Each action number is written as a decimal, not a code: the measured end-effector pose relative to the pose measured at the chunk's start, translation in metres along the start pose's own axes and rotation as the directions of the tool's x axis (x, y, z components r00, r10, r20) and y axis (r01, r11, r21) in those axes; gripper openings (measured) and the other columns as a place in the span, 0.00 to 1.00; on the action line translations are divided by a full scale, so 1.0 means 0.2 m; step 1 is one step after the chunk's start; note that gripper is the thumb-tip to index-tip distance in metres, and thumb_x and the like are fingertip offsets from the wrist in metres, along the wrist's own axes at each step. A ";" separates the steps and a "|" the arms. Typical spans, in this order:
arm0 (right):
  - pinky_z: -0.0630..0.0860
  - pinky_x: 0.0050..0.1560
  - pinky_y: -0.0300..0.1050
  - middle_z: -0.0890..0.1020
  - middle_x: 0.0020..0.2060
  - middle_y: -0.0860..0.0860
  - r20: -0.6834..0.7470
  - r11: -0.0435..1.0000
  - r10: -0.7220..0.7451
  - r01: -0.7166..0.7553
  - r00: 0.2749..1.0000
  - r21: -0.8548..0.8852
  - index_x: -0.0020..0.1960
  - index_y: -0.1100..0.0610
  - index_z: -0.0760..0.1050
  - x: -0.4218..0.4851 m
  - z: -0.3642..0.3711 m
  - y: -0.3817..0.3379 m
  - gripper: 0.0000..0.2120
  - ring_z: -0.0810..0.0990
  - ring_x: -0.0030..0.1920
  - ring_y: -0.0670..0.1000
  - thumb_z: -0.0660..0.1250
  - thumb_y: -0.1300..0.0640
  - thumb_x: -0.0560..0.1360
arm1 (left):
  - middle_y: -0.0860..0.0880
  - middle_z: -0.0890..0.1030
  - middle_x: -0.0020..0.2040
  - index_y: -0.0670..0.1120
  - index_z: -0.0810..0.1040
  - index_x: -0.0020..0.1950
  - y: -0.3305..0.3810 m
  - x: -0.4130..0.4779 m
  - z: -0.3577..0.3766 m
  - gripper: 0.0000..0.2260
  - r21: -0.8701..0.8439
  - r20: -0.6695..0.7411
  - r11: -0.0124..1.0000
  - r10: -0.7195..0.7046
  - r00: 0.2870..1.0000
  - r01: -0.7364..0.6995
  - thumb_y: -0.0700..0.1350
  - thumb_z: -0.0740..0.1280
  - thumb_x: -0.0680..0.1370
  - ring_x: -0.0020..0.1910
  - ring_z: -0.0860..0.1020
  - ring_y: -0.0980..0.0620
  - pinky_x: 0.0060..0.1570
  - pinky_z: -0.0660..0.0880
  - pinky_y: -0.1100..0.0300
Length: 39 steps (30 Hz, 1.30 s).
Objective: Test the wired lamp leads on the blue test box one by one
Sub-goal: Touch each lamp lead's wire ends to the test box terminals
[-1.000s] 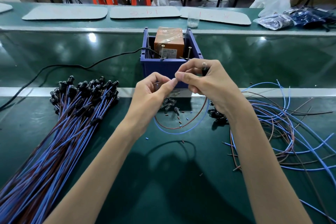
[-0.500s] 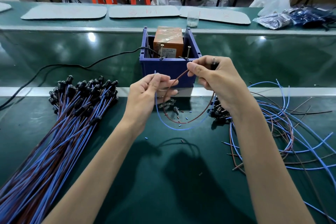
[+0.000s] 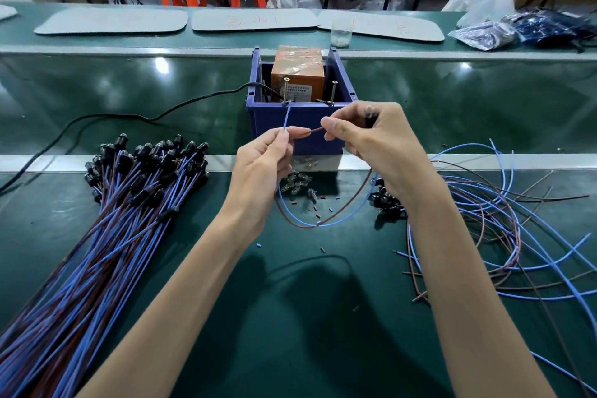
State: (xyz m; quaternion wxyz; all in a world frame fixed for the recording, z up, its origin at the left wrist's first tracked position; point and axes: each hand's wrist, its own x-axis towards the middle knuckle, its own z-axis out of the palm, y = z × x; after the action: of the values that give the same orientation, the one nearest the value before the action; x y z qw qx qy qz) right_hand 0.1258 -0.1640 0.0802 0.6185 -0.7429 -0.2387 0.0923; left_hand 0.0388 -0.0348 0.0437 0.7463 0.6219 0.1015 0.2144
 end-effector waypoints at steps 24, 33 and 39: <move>0.69 0.31 0.31 0.82 0.28 0.44 0.139 0.972 -0.060 0.090 0.988 -0.217 0.35 0.49 0.80 0.01 0.04 0.05 0.11 0.72 0.25 0.40 0.71 0.61 0.74 | 0.60 0.69 0.18 0.46 0.77 0.37 0.01 -0.04 0.01 0.12 0.320 -0.005 0.947 -0.023 1.000 0.024 0.44 0.64 0.81 0.20 0.67 0.63 0.24 0.61 0.74; 0.65 0.29 0.31 0.82 0.28 0.47 0.036 0.971 0.218 -0.213 0.975 -0.109 0.31 0.54 0.78 0.04 0.07 0.11 0.13 0.69 0.22 0.39 0.68 0.63 0.74 | 0.45 0.68 0.33 0.49 0.78 0.34 -0.03 -0.02 -0.01 0.14 0.452 -0.021 0.891 -0.037 0.999 0.043 0.48 0.65 0.80 0.33 0.63 0.53 0.27 0.59 0.68; 0.66 0.27 0.28 0.83 0.28 0.46 0.053 0.958 0.221 -0.207 0.974 -0.200 0.33 0.54 0.81 0.05 -0.01 0.14 0.11 0.70 0.23 0.38 0.69 0.59 0.74 | 0.57 0.59 0.23 0.49 0.78 0.34 -0.01 0.01 -0.06 0.14 0.393 -0.096 0.916 -0.045 0.994 0.080 0.47 0.65 0.80 0.22 0.58 0.58 0.26 0.57 0.63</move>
State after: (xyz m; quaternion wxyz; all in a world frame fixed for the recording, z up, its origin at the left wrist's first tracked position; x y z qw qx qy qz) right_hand 0.1414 -0.1644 0.0546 0.5207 -0.8168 -0.1875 0.1628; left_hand 0.0360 -0.0244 0.0399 0.6063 0.7469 0.1943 0.1916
